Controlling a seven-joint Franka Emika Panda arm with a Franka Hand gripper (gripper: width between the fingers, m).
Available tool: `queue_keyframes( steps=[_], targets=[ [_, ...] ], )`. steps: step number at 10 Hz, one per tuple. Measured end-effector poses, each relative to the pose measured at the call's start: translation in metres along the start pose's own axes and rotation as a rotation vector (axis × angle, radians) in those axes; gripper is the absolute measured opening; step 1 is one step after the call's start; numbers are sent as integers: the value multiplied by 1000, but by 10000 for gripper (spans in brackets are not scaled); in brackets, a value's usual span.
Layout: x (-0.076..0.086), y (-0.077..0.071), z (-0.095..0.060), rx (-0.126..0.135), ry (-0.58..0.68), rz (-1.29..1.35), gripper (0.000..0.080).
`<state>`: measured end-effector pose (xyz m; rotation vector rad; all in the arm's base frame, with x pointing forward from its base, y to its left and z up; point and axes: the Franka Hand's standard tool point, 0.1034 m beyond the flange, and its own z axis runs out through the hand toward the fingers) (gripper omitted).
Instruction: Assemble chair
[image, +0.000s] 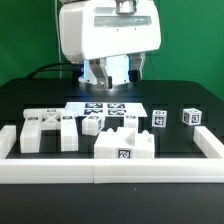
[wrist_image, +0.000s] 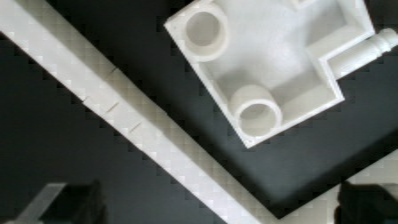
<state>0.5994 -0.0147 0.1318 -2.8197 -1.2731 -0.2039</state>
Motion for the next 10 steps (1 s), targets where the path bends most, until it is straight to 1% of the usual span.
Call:
queue_keyframes(
  steps=[8, 9, 10],
  targets=[
    [-1, 0, 1, -2, 8, 3, 650],
    [-1, 0, 1, -3, 8, 42, 650],
    [1, -1, 2, -11, 14, 100, 650]
  ],
)
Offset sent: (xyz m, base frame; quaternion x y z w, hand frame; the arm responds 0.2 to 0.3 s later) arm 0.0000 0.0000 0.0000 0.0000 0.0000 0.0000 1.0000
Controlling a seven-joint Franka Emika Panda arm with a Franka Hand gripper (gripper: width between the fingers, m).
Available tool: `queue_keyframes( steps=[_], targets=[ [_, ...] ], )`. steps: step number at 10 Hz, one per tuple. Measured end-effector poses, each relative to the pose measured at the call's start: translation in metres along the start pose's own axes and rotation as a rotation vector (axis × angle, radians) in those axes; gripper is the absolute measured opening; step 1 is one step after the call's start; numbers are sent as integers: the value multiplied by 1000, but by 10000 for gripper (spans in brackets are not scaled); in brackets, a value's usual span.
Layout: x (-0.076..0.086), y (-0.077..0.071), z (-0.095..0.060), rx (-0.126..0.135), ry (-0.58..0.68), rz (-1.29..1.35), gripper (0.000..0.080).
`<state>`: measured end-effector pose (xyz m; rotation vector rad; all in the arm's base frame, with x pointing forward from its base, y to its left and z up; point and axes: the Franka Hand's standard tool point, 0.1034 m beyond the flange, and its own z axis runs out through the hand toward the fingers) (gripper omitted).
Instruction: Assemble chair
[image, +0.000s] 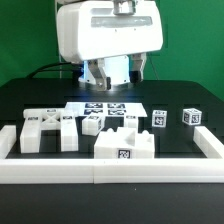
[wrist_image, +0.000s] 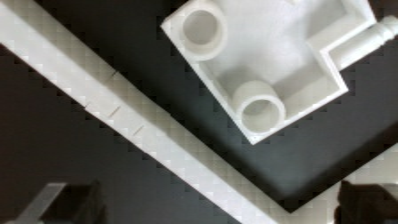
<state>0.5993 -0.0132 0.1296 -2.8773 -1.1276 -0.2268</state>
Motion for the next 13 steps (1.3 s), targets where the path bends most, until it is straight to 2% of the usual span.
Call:
queue_keyframes(
  steps=[1, 3, 5, 9, 11, 13],
  targets=[
    [2, -4, 2, -8, 8, 131, 650],
    [3, -13, 11, 3, -1, 379, 650],
    [5, -13, 15, -3, 12, 468, 650],
    [8, -16, 16, 4, 15, 776, 650],
    [15, -32, 25, -1, -2, 901, 650],
    [18, -41, 39, -7, -11, 867, 650]
  ],
)
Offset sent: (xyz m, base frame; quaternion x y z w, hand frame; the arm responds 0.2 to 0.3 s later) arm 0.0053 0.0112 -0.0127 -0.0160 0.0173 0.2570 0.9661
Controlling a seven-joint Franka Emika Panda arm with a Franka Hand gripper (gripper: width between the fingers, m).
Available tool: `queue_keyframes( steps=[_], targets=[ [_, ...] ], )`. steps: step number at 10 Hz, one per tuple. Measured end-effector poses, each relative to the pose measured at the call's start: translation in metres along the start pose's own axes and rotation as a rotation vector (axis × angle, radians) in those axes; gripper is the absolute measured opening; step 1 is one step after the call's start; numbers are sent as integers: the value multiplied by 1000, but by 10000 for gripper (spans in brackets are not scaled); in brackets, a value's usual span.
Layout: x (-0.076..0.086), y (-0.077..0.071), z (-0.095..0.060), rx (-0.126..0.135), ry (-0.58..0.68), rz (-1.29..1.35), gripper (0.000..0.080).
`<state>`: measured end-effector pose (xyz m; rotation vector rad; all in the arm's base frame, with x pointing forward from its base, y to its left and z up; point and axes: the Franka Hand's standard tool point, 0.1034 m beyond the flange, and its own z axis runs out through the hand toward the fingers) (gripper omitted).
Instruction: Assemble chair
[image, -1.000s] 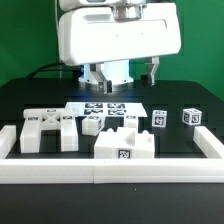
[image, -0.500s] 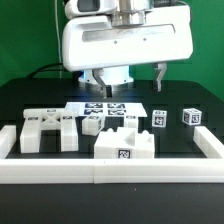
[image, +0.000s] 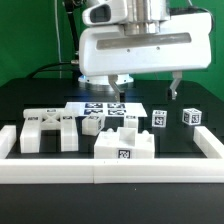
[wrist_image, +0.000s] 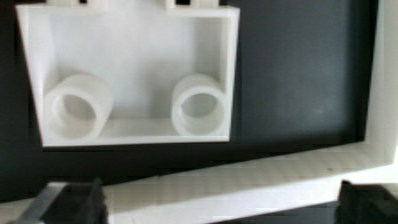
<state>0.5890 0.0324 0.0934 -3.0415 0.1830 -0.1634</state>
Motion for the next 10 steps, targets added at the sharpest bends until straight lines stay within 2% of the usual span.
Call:
queue_keyframes(
  steps=[3, 8, 10],
  targets=[
    [-6, 0, 18, 1, -5, -20, 650],
    [-19, 3, 61, 1, 0, -33, 649],
    [-21, 4, 72, 1, 10, -43, 650]
  ],
)
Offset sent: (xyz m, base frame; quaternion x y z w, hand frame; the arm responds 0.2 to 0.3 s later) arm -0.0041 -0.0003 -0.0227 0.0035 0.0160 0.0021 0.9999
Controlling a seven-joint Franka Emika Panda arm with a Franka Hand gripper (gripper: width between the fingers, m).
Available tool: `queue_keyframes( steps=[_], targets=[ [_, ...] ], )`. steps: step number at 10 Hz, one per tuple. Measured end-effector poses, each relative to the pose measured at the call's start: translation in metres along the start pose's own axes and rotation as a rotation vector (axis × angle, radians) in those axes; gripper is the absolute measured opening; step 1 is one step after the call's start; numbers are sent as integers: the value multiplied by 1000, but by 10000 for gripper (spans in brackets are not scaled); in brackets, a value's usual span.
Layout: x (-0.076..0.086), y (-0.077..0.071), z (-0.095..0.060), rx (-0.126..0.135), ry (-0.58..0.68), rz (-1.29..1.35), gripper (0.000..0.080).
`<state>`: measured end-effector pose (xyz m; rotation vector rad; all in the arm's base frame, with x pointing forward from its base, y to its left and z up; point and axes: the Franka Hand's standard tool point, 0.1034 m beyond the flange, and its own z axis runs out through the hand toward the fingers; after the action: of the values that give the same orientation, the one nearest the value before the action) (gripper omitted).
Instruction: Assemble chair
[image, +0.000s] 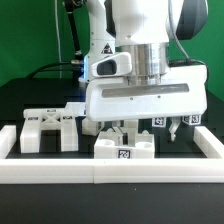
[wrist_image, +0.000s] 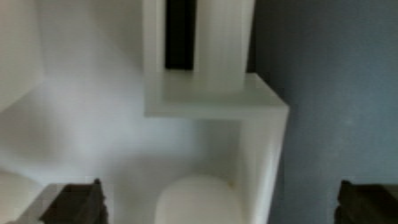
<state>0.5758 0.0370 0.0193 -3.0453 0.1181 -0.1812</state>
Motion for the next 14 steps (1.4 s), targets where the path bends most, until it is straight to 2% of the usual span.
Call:
queue_keyframes(
  steps=[3, 5, 6, 7, 8, 9, 10, 14],
  targets=[
    [-3, 1, 8, -1, 9, -24, 650],
    [-3, 1, 8, 0, 9, -33, 397],
    [-3, 1, 8, 0, 9, -33, 397],
    [-3, 1, 8, 0, 9, -33, 213],
    [-3, 1, 8, 1, 9, -33, 85],
    [-3, 1, 7, 1, 11, -34, 85],
    [-2, 1, 7, 1, 12, -34, 36],
    [-2, 0, 6, 1, 13, -34, 36]
  ],
)
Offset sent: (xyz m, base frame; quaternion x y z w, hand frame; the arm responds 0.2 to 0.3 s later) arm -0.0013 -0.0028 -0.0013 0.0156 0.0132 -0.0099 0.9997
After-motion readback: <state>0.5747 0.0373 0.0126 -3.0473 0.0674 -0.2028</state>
